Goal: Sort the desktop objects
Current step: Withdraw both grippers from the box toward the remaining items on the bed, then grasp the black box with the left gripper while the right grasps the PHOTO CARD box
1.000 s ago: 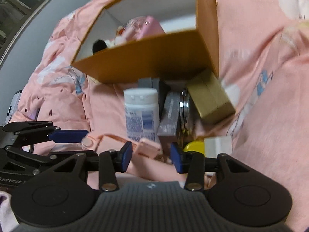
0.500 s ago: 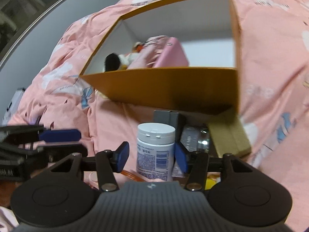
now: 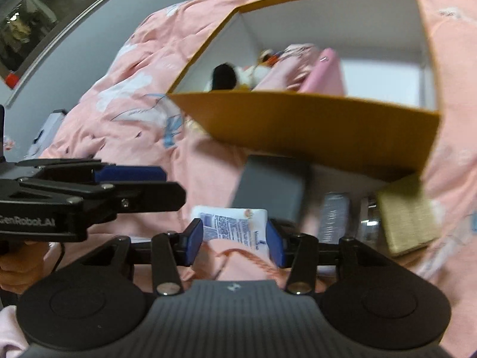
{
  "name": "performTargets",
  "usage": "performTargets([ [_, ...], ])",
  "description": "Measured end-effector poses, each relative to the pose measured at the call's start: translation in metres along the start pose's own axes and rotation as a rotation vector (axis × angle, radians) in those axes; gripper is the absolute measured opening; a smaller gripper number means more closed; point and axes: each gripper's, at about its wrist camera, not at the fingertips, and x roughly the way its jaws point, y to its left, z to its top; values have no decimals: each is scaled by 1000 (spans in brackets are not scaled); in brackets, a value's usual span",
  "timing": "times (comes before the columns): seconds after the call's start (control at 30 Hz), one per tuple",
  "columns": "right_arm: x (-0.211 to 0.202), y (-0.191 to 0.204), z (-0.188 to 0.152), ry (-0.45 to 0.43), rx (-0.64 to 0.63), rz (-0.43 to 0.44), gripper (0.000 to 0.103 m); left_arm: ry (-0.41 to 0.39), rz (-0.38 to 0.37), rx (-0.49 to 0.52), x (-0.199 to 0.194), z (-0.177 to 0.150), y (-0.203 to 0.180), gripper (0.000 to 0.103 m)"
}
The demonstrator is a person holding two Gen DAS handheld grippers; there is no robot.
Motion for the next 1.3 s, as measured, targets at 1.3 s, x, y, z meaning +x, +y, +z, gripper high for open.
performTargets([
  [1.3, 14, -25, 20, 92, -65, -391, 24, 128, -44, -155, 92, 15, 26, 39],
])
